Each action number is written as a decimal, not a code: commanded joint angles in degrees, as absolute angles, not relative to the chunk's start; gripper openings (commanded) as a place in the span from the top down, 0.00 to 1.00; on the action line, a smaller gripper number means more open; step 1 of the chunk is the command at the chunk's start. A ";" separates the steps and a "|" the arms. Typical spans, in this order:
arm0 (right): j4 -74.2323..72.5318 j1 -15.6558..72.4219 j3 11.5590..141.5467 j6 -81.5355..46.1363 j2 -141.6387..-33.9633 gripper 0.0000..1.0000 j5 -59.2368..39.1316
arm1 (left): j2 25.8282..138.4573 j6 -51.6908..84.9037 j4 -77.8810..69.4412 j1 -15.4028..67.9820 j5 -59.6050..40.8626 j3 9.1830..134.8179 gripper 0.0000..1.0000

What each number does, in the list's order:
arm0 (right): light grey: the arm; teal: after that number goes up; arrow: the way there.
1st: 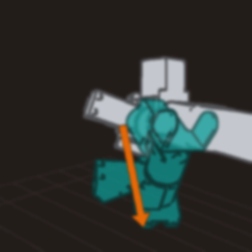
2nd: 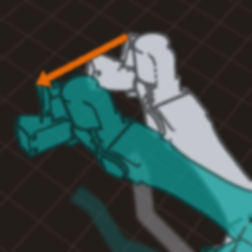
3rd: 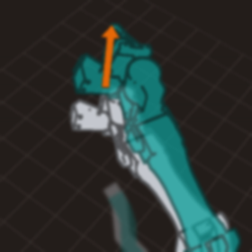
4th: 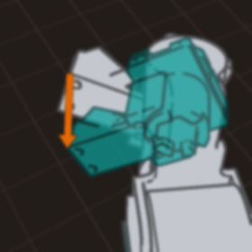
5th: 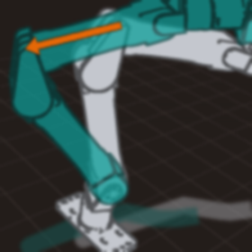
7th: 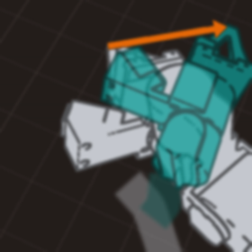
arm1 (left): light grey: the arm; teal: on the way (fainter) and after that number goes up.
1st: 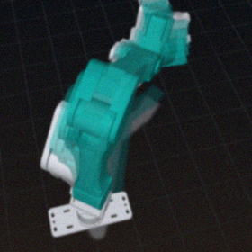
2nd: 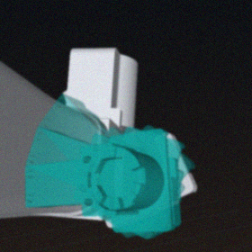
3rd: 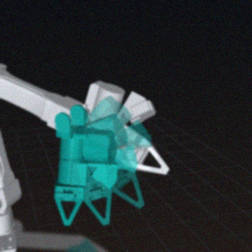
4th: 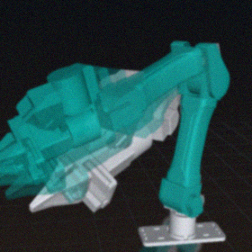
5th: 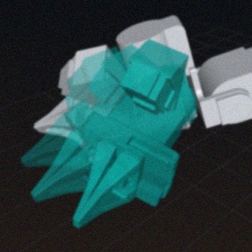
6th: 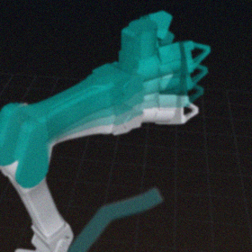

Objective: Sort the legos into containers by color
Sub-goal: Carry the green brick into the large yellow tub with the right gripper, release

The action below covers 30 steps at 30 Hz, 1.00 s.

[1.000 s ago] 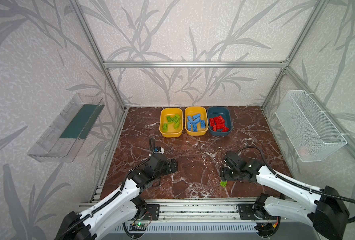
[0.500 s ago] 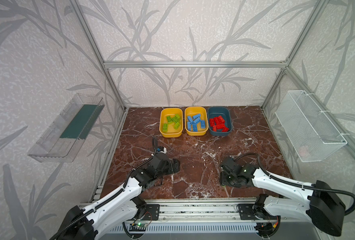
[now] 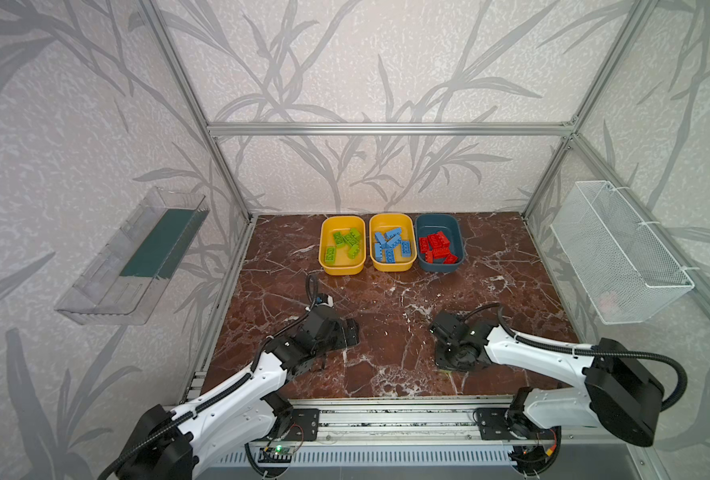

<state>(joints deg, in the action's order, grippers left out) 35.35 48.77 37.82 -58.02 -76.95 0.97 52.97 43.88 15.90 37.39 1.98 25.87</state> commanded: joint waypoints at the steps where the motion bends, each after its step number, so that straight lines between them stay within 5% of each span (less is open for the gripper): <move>1: 37.44 49.31 41.45 -56.56 -77.98 0.72 0.88 | 51.74 43.33 17.28 37.44 4.45 25.55 0.01; 14: 24.89 45.20 70.27 -39.03 -95.13 0.73 -4.54 | 48.09 44.90 21.68 37.41 9.64 24.83 0.01; 30: 42.54 41.10 147.35 -21.71 -147.10 0.69 -11.44 | 45.00 47.91 30.75 35.92 23.27 28.90 0.01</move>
<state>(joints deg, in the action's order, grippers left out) 32.82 41.78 136.18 -26.24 -140.22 -9.72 44.88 46.04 28.36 36.42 19.09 27.11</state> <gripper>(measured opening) 0.336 0.992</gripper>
